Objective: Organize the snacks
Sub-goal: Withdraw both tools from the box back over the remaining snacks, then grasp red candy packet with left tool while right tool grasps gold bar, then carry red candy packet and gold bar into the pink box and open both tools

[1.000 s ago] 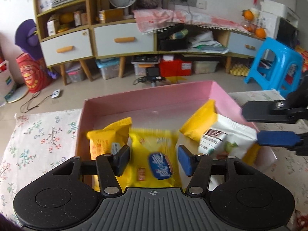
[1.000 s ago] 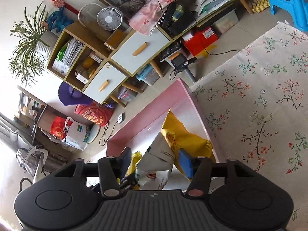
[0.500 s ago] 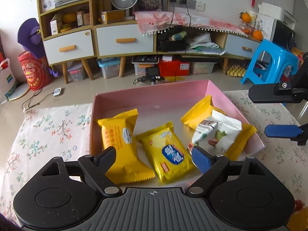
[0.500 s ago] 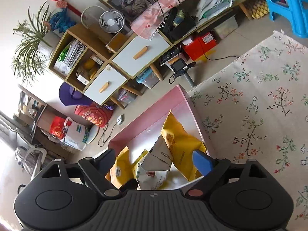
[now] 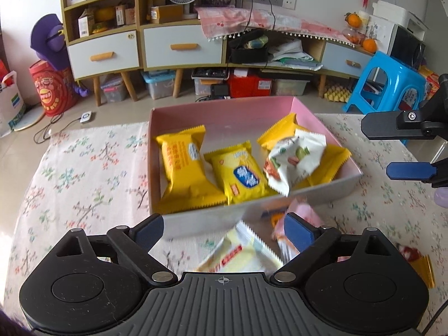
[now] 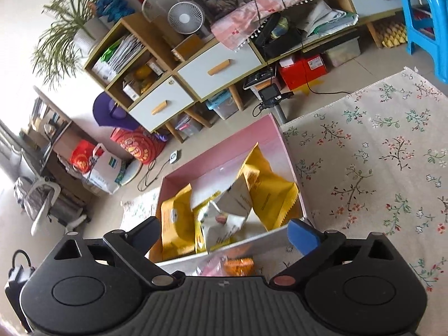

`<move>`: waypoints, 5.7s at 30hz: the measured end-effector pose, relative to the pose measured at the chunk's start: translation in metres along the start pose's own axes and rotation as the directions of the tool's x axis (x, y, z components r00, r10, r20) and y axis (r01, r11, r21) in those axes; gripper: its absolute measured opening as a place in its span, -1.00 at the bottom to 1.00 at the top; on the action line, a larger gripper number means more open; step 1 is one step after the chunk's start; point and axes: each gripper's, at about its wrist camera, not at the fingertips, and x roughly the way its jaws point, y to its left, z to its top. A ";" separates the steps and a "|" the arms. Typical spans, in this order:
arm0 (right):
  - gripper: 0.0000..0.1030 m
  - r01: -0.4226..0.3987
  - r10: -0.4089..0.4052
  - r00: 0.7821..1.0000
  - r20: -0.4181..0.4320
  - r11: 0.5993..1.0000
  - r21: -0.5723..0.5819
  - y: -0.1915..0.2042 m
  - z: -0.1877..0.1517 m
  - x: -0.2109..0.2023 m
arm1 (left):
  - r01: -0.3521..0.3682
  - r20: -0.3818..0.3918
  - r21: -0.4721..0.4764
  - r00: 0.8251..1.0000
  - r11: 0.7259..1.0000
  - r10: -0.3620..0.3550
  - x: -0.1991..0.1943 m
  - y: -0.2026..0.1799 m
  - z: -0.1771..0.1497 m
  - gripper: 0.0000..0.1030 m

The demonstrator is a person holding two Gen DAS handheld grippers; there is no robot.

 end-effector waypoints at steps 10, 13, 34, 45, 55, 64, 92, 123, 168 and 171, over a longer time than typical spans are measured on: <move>0.79 0.034 -0.036 0.999 -0.021 0.997 -0.071 0.005 -0.019 -0.015 | 0.020 -0.041 -0.021 0.999 1.000 -0.021 -0.022 0.004 -0.031 0.87; 0.79 0.044 -0.047 0.998 -0.029 0.994 -0.097 0.006 -0.027 -0.017 | 0.027 -0.048 -0.026 0.998 0.999 -0.029 -0.026 0.008 -0.043 0.88; 0.80 0.131 -0.131 0.991 0.023 0.928 -0.349 -0.010 -0.095 -0.049 | 0.075 0.027 -0.040 0.997 0.996 -0.074 -0.058 0.030 -0.102 0.88; 0.80 0.165 -0.167 0.985 0.050 0.805 -0.570 -0.022 -0.130 -0.056 | 0.100 0.040 0.071 0.994 0.992 -0.104 -0.058 0.004 -0.131 0.88; 0.80 0.219 -0.182 0.975 0.129 0.666 -0.713 -0.025 -0.137 -0.052 | 0.127 0.032 0.116 0.991 0.985 -0.132 -0.045 -0.015 -0.138 0.83; 0.64 0.148 -0.143 0.986 0.082 0.550 -0.822 -0.013 -0.141 -0.035 | 0.155 0.061 0.115 0.985 0.981 -0.163 -0.040 -0.018 -0.138 0.54; -0.64 0.035 -0.105 0.994 -0.028 0.552 -0.833 -0.007 -0.145 -0.026 | 0.158 0.110 0.125 0.979 0.980 -0.172 -0.034 -0.011 -0.132 -0.49; -0.61 -0.038 -0.029 0.995 -0.099 0.784 -0.619 -0.007 -0.108 -0.049 | 0.231 0.037 -0.024 0.972 0.973 -0.230 -0.057 -0.003 -0.115 -0.55; -0.60 0.060 -0.033 0.987 0.158 0.983 -0.174 0.011 0.042 0.034 | 0.032 0.078 -0.179 0.997 0.983 -0.018 0.043 0.012 0.039 -0.54; -0.60 0.039 -0.017 0.989 0.149 0.988 -0.147 0.007 0.044 0.046 | 0.016 0.068 -0.171 0.998 0.985 -0.004 0.056 0.011 0.043 -0.54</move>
